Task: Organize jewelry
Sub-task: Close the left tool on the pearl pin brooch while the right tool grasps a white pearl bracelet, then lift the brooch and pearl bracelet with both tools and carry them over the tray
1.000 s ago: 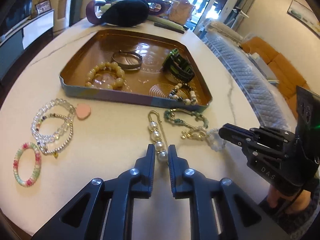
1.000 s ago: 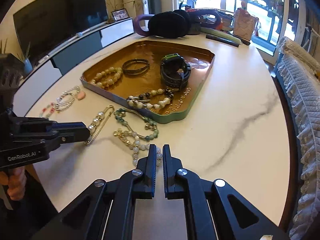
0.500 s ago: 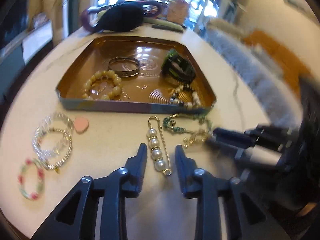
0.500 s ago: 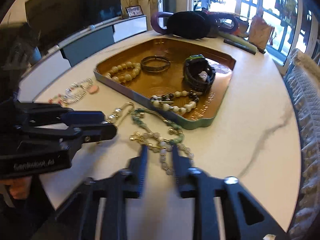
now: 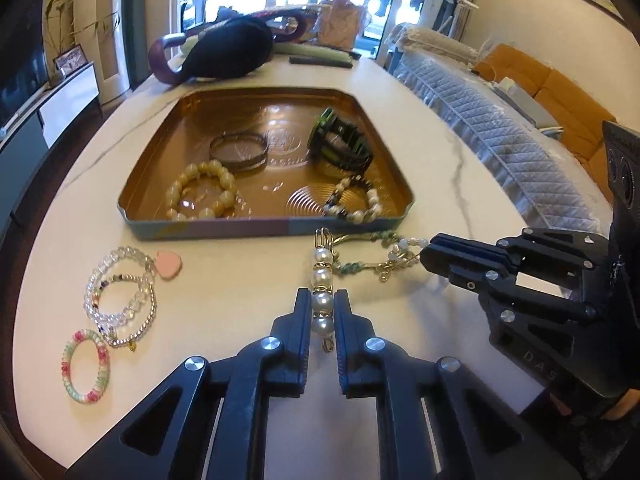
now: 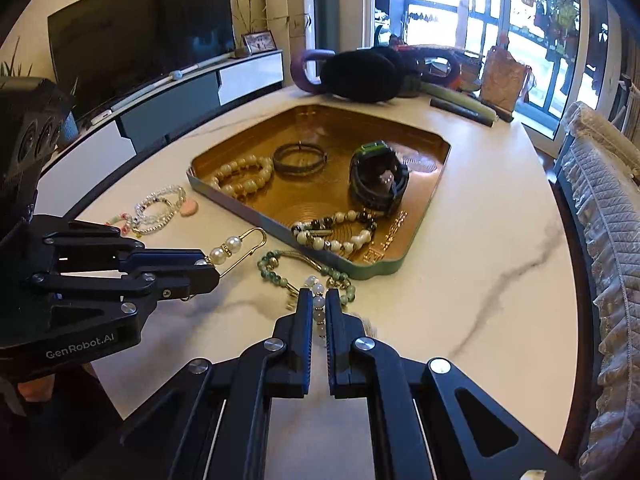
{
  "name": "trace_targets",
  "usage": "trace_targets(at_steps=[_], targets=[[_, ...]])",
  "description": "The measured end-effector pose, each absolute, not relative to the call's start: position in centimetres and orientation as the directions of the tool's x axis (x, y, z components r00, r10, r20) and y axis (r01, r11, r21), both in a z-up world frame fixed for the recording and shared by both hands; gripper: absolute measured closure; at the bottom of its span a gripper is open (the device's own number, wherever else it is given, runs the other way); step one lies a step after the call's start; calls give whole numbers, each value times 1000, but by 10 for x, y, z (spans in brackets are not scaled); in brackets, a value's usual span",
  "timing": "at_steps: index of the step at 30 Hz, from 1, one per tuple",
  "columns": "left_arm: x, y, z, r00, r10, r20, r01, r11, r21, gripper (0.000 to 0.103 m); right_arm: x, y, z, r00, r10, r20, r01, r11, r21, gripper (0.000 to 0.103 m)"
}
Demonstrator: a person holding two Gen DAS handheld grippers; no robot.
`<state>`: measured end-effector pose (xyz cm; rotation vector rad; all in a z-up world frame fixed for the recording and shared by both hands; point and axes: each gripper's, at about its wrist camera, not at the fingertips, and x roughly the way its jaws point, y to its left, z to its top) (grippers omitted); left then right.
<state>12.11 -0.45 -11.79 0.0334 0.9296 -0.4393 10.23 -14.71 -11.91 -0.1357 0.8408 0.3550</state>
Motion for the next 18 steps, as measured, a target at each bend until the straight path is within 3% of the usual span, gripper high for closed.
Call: trace_targets(at_steps=[18], targets=[[103,2,-33,693,-351,-630,398,914,-71,91,90,-138,-29,738,326,-591,-369,928,52,98]])
